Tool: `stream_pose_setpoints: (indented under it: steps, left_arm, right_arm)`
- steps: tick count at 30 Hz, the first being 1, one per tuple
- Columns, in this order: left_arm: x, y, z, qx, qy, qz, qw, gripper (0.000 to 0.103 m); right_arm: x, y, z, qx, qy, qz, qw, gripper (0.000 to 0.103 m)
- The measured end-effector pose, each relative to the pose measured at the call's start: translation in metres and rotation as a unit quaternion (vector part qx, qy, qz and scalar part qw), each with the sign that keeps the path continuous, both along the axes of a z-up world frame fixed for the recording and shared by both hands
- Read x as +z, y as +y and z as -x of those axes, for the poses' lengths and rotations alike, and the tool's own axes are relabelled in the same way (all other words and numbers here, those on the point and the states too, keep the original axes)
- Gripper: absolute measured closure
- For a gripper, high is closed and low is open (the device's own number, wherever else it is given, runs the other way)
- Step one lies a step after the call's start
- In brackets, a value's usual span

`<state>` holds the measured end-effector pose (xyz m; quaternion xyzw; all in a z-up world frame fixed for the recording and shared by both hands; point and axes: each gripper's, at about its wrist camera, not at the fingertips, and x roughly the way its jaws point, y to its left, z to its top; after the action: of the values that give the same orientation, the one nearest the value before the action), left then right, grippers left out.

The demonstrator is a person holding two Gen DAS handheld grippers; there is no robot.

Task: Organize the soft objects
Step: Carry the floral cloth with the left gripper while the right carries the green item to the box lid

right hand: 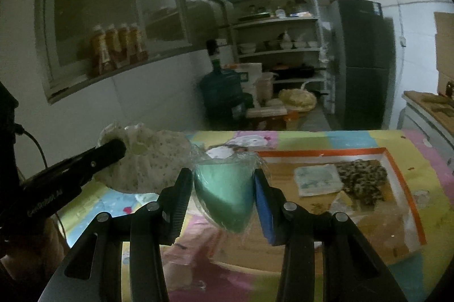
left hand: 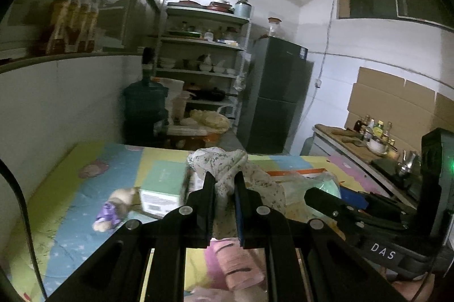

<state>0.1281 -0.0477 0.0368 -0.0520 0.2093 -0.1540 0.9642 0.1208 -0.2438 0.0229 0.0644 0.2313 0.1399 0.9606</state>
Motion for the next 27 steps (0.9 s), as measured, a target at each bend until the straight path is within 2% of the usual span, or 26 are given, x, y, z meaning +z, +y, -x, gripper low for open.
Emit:
stream_pose_setpoints:
  steps: [11,27]
  left_arm:
    - [-0.009,-0.042,-0.013,-0.033,0.019,-0.001,0.9993,0.09]
    - [-0.028,-0.093,-0.037,-0.05,0.05,-0.01,0.9975,0.09]
  right_arm:
    - [-0.001,-0.05,0.003,-0.047,-0.001,-0.012,0.999,0.058]
    - [-0.012,-0.114,0.0,-0.098,0.003,-0.03,0.995,0.058]
